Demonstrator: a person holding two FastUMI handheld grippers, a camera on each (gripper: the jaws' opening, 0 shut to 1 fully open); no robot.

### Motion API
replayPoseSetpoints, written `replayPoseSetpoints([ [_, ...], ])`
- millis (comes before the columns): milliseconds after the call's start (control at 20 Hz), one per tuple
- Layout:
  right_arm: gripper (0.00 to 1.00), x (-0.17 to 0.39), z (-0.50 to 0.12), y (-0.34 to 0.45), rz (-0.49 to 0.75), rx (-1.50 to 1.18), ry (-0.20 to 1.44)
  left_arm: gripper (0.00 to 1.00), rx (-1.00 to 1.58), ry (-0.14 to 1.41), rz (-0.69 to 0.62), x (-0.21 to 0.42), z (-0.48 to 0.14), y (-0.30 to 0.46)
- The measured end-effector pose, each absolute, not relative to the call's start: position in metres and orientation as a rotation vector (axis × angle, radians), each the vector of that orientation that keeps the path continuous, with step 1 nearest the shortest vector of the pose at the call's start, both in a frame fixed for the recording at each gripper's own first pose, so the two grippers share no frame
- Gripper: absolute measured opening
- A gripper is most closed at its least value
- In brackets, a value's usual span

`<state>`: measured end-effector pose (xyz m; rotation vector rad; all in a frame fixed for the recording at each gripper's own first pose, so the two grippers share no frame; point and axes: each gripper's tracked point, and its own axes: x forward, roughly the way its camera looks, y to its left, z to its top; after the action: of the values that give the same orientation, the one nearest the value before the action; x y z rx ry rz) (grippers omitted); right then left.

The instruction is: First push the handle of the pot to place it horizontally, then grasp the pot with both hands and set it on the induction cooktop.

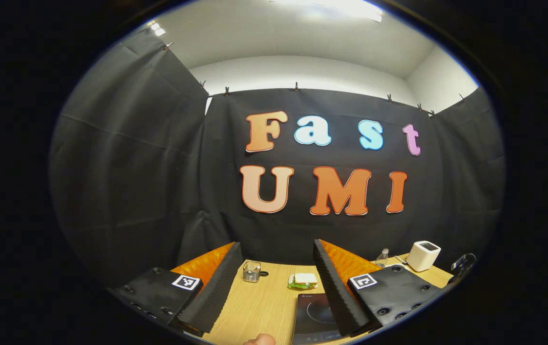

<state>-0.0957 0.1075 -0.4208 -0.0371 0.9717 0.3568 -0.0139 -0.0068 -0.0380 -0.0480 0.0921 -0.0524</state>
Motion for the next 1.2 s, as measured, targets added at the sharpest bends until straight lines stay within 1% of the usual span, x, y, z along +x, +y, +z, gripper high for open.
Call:
replayPoseSetpoints([
  [450, 0.0, -0.102, -0.45, 0.116, 0.352, -0.005, 1.033, 0.99, -0.037, 0.126, -0.072, -0.011, -0.053, -0.012],
  [650, 0.0, -0.099, -0.462, 0.111, 0.327, 0.004, 1.053, 0.96, -0.035, 0.147, -0.075, -0.007, -0.059, -0.012],
  [700, 0.0, -0.098, -0.464, 0.108, 0.316, 0.01, 1.058, 0.99, -0.033, 0.147, -0.071, -0.006, -0.059, -0.011],
  [850, 0.0, -0.095, -0.462, 0.115, 0.308, 0.077, 1.065, 0.98, -0.026, 0.126, -0.063, -0.007, -0.055, -0.013],
  [1000, 0.0, -0.09, -0.46, 0.12, 0.31, 0.085, 1.066, 0.96, -0.031, 0.125, -0.079, -0.009, -0.055, -0.016],
  [1100, 0.0, -0.087, -0.461, 0.119, 0.3, 0.094, 1.073, 0.96, -0.025, 0.133, -0.081, -0.006, -0.058, -0.014],
  [1150, 0.0, -0.087, -0.462, 0.117, 0.298, 0.106, 1.077, 0.99, -0.022, 0.134, -0.078, -0.004, -0.059, -0.015],
  [1200, 0.0, -0.086, -0.464, 0.117, 0.3, 0.128, 1.089, 0.98, -0.019, 0.135, -0.074, -0.003, -0.06, -0.015],
])
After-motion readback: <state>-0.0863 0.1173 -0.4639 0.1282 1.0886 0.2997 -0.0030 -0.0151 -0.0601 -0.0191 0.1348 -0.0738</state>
